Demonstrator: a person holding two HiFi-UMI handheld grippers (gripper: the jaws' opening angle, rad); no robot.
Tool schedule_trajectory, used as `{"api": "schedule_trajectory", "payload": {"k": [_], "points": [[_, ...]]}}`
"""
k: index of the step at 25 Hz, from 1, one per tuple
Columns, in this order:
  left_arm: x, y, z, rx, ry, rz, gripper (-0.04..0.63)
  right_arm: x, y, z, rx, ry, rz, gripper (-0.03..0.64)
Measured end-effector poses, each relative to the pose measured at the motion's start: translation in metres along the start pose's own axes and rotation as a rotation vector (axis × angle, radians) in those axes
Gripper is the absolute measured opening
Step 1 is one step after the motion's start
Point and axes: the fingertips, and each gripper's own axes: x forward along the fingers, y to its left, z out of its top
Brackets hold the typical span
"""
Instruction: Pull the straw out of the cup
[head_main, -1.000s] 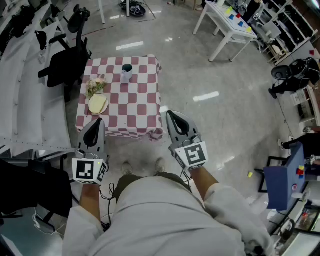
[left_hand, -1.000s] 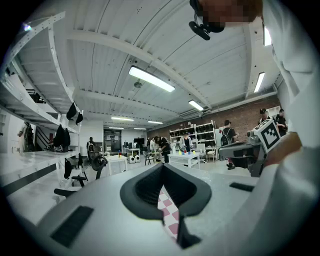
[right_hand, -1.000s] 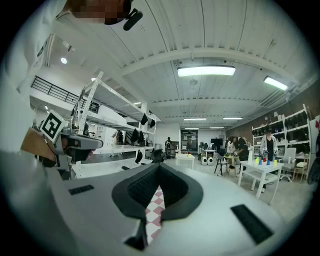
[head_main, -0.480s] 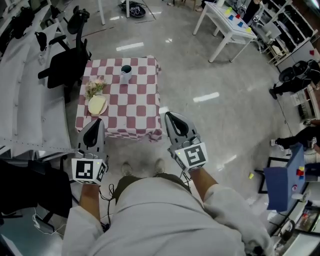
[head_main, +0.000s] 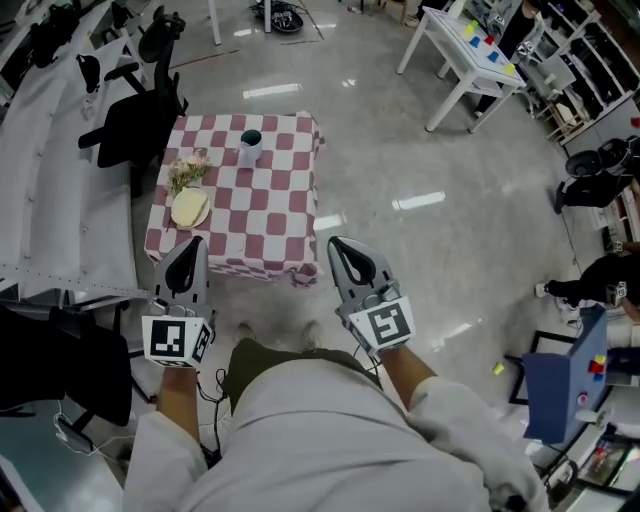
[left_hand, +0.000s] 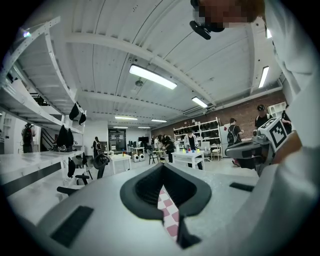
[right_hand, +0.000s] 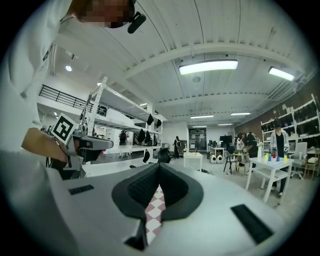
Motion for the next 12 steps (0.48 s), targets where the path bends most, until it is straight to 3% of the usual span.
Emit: {"api": "schedule_trajectory", "payload": {"k": [7, 12], "points": [[0.011, -0.012, -0.005, 0.013, 0.006, 0.028, 0.003, 0.004, -0.017, -0.008, -0.002, 0.014, 0.046, 0.005], [0.035, 0.003, -0.013, 0.010, 0.011, 0.013, 0.003, 0.028, -0.027, -0.011, -0.009, 0.020, 0.035, 0.003]]}}
